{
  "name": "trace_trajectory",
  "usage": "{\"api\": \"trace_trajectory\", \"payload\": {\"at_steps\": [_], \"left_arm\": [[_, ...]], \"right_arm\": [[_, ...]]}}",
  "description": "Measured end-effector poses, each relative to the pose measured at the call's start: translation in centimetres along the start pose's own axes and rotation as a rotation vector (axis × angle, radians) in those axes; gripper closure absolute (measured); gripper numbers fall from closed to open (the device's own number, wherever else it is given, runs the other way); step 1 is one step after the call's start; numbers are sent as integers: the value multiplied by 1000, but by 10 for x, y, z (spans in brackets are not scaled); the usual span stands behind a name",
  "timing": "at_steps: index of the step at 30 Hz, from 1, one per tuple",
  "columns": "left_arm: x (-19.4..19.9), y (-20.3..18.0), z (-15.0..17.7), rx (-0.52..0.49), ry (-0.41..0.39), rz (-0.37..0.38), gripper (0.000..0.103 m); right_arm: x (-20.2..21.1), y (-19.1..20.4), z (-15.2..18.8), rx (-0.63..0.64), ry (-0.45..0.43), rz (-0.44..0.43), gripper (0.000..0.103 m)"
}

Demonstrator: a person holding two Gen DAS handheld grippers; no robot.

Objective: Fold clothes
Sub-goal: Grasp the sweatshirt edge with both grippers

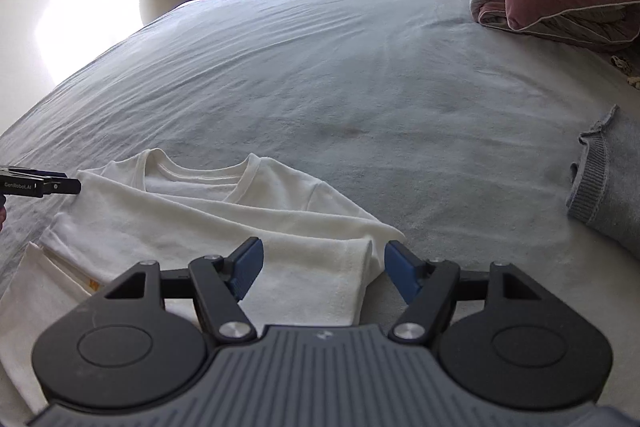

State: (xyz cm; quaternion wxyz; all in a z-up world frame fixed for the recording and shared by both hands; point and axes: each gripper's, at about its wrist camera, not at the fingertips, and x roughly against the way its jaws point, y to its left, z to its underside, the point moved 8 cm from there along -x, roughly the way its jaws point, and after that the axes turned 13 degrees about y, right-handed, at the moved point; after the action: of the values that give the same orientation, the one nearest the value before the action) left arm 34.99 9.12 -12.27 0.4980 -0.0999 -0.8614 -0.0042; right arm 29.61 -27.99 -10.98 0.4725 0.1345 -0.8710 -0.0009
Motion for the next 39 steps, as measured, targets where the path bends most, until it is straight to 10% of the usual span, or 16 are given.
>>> {"api": "trace_trajectory", "payload": {"at_steps": [11,16,19,39], "left_arm": [[-25,-5,-19,-15,-23,32,53],[-26,-11,-19,-20,-8,89,98],[-25,-19,-19,-43,-21,56,100],[96,-37,13,-133,-385,72,100]], "right_arm": [[-46,-8,-18,80,42,18,33],[-55,-8,-22,75,43,-14,46],[-53,2,-24,81,58,-82,89],[49,43,-5,201,-242,13,90]]}}
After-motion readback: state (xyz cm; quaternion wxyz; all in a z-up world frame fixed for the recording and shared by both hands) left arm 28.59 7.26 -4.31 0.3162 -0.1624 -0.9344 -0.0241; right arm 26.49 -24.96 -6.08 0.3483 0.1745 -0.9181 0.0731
